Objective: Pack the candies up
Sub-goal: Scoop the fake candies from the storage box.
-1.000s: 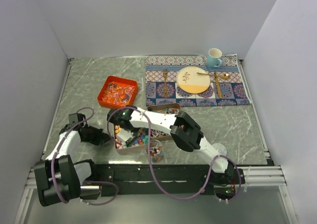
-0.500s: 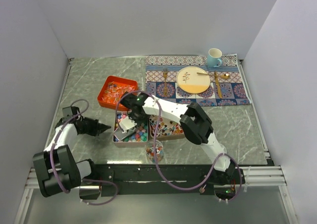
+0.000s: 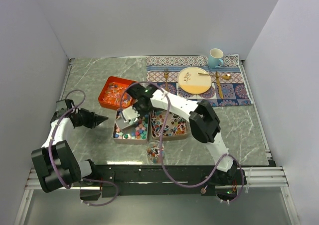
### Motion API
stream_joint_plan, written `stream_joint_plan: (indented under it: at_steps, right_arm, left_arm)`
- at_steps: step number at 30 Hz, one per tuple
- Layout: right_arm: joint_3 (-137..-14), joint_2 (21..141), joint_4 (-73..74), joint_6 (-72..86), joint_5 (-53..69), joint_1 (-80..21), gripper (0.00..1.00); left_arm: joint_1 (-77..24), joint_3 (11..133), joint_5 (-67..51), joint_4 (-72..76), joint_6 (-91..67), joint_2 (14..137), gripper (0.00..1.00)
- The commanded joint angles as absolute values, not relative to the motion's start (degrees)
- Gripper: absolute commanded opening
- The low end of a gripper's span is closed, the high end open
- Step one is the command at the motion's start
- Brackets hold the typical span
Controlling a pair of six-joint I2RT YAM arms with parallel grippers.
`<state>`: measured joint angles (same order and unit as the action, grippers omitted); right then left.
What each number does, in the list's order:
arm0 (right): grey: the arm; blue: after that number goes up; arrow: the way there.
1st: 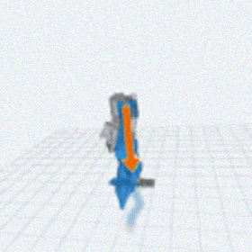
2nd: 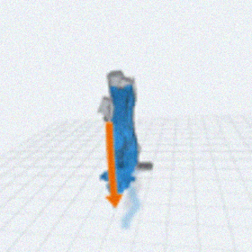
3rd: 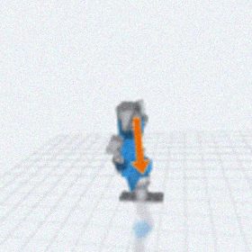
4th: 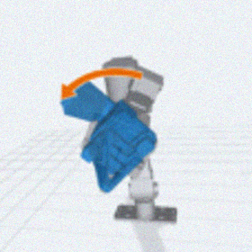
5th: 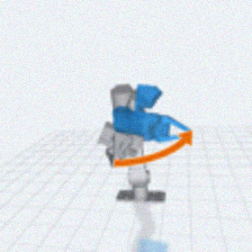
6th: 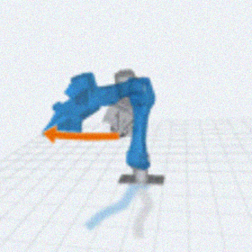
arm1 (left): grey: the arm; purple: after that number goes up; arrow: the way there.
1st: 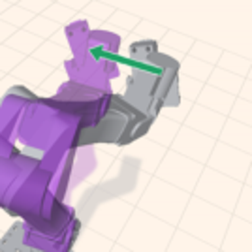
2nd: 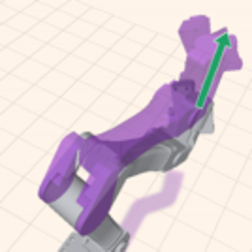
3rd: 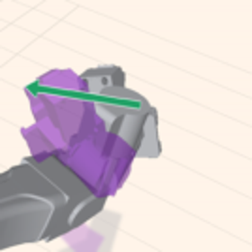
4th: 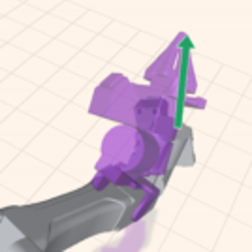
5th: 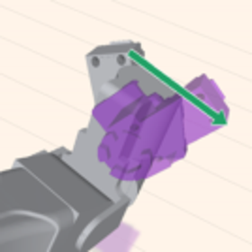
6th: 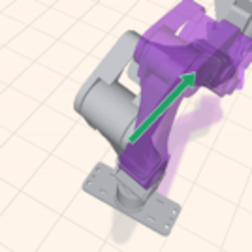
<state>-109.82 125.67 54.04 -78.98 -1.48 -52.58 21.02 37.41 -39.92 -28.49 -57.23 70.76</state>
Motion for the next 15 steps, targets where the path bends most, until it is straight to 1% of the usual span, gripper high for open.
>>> stream_joint_plan:
  at_steps: [1, 5, 8, 9, 11, 14, 15]
  right_arm:
    - [-109.26, 117.87, 53.09, -77.87, -6.14, -51.06, 0.0]
    - [-107.4, 114.7, 52.56, -76.3, -6.86, -50.36, 0.0]
    - [-108.1, 112.33, 54.58, -73.84, -4.14, -49.13, 0.0]
    - [-107.5, 111.45, 54.67, -73.31, -3.7, -48.78, 0.0]
    - [-106.27, 108.29, 55.02, -72.52, -3.43, -47.99, 0.0]
    - [-101.97, 102.15, 55.54, -72.42, -3.86, -47.02, 0.0]
    - [-98.47, 100.39, 55.46, -72.42, -4.3, -46.93, 0.0]
  left_arm:
    - [21.97, 37.79, -42.63, -26.72, -55.46, 69.79, 0.04]
    - [21.97, 37.88, -42.01, -26.19, -54.76, 69.7, 0.06]
    - [22.41, 38.32, -41.4, -25.31, -54.49, 69.52, 0.12]
    - [22.85, 38.41, -41.4, -25.05, -54.23, 69.52, 0.17]
    - [23.38, 38.67, -41.22, -24.35, -53.88, 69.43, 0.21]
    - [24.34, 38.41, -41.57, -23.38, -53.35, 69.0, 0.44]
    - [24.61, 38.06, -42.7, -22.33, -52.83, 68.65, 0.78]
